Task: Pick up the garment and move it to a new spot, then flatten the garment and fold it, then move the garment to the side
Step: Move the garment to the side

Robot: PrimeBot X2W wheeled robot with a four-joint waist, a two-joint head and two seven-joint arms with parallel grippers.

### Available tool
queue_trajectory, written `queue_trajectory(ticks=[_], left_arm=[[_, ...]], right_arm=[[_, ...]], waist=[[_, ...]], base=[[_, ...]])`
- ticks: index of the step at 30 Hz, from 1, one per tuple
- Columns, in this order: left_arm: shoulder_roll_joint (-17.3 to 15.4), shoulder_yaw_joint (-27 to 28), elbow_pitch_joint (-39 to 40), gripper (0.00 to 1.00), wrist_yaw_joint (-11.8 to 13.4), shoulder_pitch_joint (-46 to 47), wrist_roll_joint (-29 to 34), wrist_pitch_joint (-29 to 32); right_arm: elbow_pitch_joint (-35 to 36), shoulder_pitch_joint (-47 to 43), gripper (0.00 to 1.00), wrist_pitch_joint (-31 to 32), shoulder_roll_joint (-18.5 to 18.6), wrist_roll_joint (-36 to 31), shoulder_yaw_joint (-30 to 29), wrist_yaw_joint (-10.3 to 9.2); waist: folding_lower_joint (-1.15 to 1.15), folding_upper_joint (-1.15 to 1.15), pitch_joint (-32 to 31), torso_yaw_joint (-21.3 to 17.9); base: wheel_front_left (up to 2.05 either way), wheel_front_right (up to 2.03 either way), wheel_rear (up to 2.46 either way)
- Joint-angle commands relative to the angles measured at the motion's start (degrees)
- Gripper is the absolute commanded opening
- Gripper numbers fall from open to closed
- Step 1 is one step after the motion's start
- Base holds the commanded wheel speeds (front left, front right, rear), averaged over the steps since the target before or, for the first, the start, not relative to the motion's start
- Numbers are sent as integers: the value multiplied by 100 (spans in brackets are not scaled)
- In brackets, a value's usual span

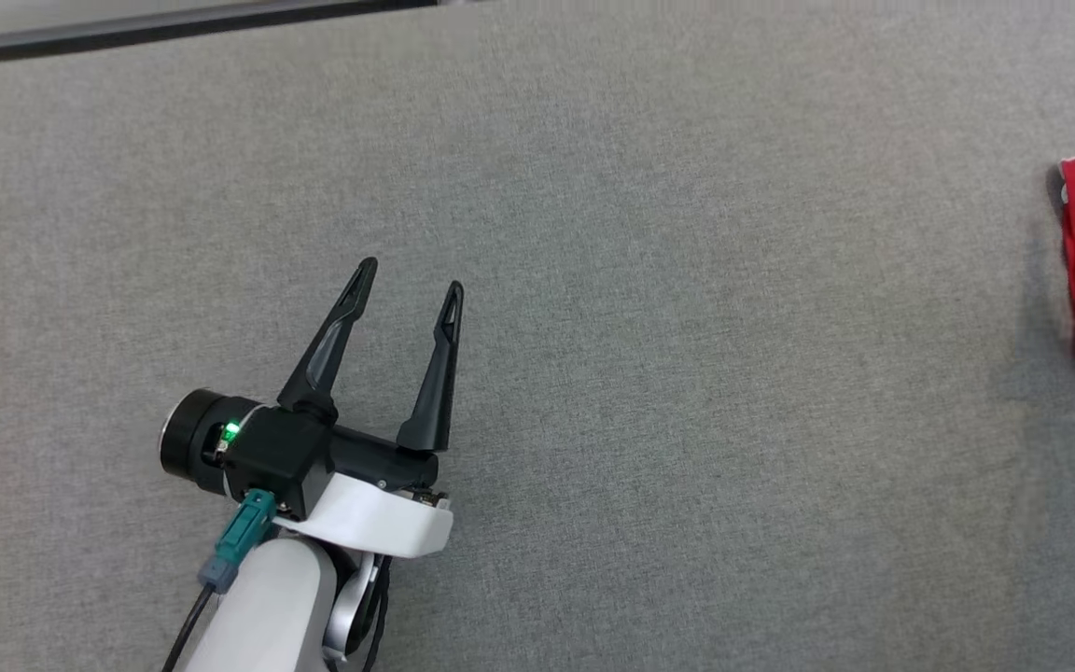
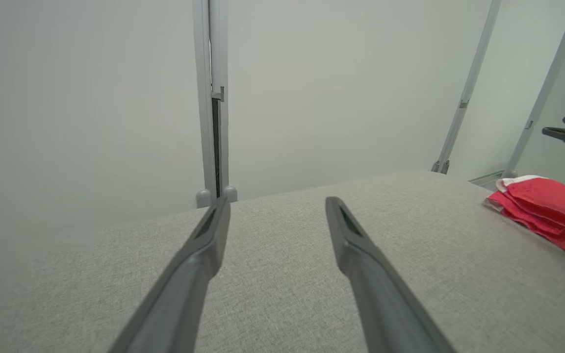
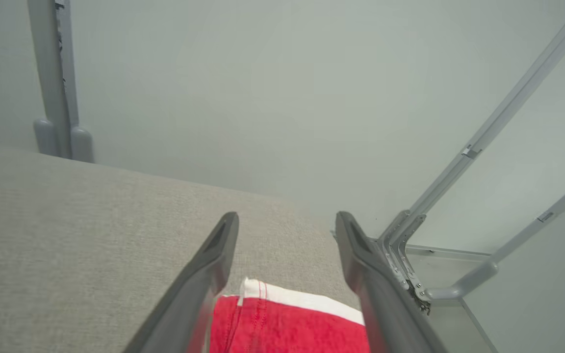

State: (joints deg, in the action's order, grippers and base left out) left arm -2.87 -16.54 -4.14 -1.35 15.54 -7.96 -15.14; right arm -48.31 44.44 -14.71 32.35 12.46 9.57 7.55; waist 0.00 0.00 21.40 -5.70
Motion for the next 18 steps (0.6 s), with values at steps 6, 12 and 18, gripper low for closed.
queue_trajectory(ticks=[6, 12, 18], left_arm=[[-12, 1, -36, 100, 270, -278, -246, 0], [-11, 106, -123, 100, 478, -692, -316, 0], [-10, 222, -226, 100, 577, -1255, -305, 0]], right_arm=[[1190, -662, 100, -52, -544, 132, 380, -11], [2257, -1622, 100, -44, -1067, 293, 380, -12], [2772, -2661, 100, -45, -1654, -203, 107, -11]], waist=[[0, 0, -912, 305], [0, 0, -1662, 624], [0, 0, -2204, 819]], base=[[0, 0, 0], [0, 0, 0], [0, 0, 0]])
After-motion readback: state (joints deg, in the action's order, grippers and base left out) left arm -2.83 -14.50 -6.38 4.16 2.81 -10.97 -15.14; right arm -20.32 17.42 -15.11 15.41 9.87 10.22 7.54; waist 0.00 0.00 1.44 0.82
